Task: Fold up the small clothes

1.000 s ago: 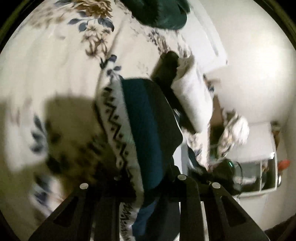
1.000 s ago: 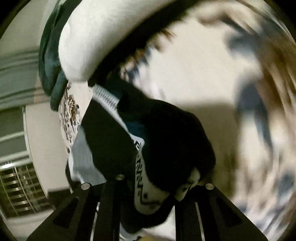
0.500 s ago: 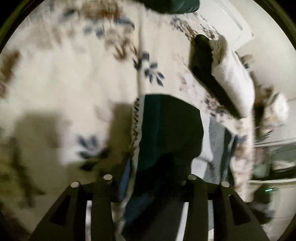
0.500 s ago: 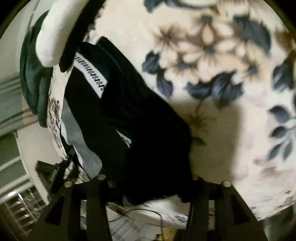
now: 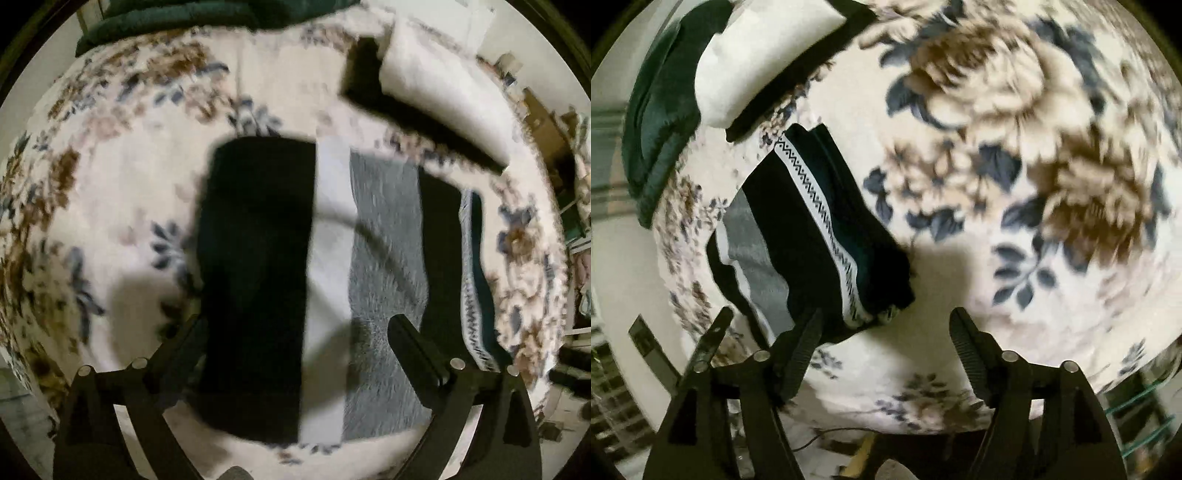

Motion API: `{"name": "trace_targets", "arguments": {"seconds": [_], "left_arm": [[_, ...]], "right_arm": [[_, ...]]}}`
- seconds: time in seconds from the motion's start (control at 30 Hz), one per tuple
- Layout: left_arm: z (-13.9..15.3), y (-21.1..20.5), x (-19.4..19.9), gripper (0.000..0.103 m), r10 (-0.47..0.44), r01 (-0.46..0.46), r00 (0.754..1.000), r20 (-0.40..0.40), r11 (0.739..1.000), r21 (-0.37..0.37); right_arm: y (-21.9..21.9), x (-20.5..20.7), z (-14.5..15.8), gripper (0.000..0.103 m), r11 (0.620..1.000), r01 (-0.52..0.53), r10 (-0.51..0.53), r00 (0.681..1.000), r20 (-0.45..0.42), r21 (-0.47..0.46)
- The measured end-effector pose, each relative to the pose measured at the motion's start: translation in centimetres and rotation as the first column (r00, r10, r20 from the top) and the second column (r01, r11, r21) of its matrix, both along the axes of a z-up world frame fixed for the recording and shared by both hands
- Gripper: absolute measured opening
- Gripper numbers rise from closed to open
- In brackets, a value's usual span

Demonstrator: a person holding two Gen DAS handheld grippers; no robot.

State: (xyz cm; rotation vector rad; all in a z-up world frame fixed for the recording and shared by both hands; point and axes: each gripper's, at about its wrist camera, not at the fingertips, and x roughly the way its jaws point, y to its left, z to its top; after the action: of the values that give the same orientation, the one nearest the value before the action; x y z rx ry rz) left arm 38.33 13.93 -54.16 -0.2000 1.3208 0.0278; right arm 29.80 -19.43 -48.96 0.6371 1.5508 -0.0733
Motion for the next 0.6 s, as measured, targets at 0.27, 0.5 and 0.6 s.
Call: {"name": "trace_targets", "arguments": {"seconds": [0.27,0.5,0.6], "left_arm": [[-5.3,-1.5,1.1,0.103,-0.002,0.003,0.999,-0.054,1.000,0.016],[-6.5,-0.4,1.5,0.103,0.035,-0.036,0.999,-0.030,0.998,-0.046],[-6.4,-0.4,1.3,0.103,0.041,-0.042,0.999,-0.024,0.999,-0.035]], "right_arm": [[2.5,10.0,-2.0,0.075,0.983,-0.147,0.158,0.982,0.100,-0.111],[5.1,17.0,-7.0,0.067,0.970,-0.202,0.219,0.969,0.116,-0.138],[5.6,18.0,-8.0,0.039,0.967,-0.215,0.230,0.968,0.104,-0.140]]}}
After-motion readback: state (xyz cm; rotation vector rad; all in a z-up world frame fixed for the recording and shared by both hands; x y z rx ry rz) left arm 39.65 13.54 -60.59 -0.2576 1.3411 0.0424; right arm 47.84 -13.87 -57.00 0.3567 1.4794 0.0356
